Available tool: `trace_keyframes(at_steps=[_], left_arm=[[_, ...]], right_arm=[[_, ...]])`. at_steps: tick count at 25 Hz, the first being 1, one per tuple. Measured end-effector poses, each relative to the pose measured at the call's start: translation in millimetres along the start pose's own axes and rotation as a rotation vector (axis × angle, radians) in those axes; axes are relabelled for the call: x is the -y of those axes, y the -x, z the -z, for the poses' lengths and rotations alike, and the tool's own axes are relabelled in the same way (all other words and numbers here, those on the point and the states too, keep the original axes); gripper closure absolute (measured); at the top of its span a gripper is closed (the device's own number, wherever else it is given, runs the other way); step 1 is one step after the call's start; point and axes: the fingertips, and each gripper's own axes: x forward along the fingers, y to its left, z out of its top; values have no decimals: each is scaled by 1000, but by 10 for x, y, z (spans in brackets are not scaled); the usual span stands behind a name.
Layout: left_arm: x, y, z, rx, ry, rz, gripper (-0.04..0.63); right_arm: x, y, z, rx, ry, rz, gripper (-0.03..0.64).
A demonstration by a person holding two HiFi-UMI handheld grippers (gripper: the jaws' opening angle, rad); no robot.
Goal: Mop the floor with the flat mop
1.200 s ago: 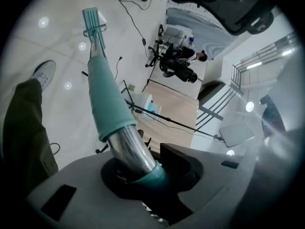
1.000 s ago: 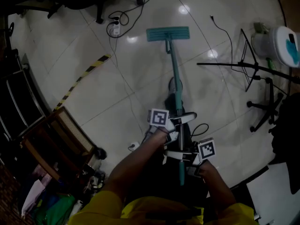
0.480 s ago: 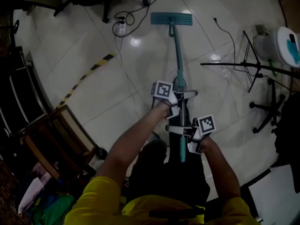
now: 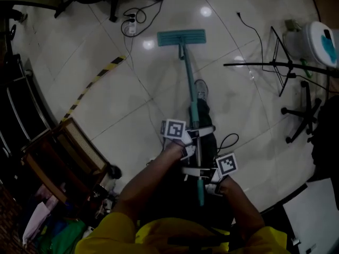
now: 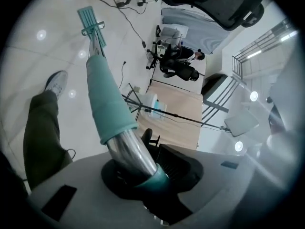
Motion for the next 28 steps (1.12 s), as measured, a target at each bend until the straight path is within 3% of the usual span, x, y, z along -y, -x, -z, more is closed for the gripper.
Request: trace_keyframes(at_steps=[2,5,8,11,13,15,17,19,22,25,26,28], left_arm=[[-3,-113,-479,0,7,12,477],[-69,-248,-1149,-60,-105,43,482],[-140,-282,-1323,-129,-183,57,487],[-154,-111,-897,-125,-195,3,509],[-1,42,-298,-142,-134,30,511],[208,196,389,-173,-9,93,509],[208,320,856,-203,77,72,509],[75,320,907,-217,50,54,505],[-87,162,481,-258,-90,21,502],[-41,-126,-156,-256,12,3,502],[-37,-245,-411,-259,5,-3,501],[-101,-467,-908,-272,-80,-26,502]], right_arm=[[71,44,-505,16,38,15,614],[181,-23,-1171,26,71,34,614],[147,-128,-1317,64,39,-15,614],[-124,-224,-826,88,28,-113,615],[-279,-352,-251,89,-9,-123,614],[-339,-494,358,86,-91,-107,614],[-272,-583,750,78,-122,-58,614],[-98,-582,748,88,-81,-3,615],[84,-466,273,141,3,18,615],[121,-223,-482,169,90,36,615],[130,-141,-744,172,100,40,615],[153,-28,-1211,178,86,36,615]])
